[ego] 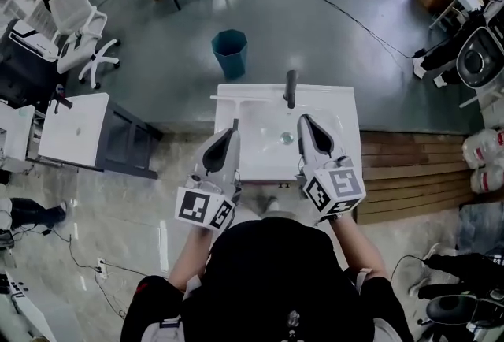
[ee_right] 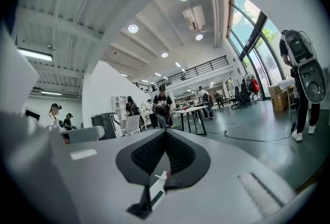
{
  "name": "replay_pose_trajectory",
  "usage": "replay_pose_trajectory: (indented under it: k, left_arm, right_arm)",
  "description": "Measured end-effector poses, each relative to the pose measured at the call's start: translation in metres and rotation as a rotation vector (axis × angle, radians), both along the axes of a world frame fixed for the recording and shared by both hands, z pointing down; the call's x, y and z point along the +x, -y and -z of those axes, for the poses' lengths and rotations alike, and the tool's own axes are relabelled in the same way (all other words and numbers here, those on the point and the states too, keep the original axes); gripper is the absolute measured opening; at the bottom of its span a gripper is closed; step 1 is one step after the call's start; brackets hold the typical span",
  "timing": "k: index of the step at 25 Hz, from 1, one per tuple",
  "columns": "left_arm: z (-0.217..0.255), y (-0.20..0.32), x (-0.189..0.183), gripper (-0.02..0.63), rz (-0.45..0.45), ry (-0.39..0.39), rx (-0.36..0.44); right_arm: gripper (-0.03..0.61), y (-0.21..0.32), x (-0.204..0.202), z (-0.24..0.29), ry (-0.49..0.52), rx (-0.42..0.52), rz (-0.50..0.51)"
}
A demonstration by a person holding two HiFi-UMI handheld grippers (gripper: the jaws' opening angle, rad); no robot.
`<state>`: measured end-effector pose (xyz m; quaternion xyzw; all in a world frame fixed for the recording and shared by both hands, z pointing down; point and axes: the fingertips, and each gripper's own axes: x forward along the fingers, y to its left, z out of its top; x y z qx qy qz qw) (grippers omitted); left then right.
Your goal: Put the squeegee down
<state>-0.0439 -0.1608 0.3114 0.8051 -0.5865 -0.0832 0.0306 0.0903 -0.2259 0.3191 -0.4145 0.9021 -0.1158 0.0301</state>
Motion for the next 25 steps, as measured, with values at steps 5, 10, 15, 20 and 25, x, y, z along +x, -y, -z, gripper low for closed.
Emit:
replay_pose_trajectory:
  k: [5,10,15,20,25]
  left_arm:
    - [0.012,-0.005,0.003,0.002,-0.003,0.013,0.018]
    - [0.022,-0.003,0.006,0.002,-0.004,0.023,0.032]
    - [0.022,-0.002,0.011,0.002,-0.009,0.043,0.042]
    - [0.019,-0.002,0.008,0.002,-0.004,0.052,0.033]
    - [0.016,-0.002,0.009,0.002,0.005,0.057,0.026]
  right_arm:
    - [0.002,-0.008,0.005,0.029,0.023,0.051,0.006]
    - [0.002,-0.018,0.004,0.045,0.047,0.081,0.027]
    - [0.002,-0.024,0.001,0.04,0.047,0.081,0.051]
    - [0.002,-0.024,-0.006,0.04,0.044,0.082,0.069]
    - [0.002,-0.025,-0.009,0.036,0.042,0.077,0.087]
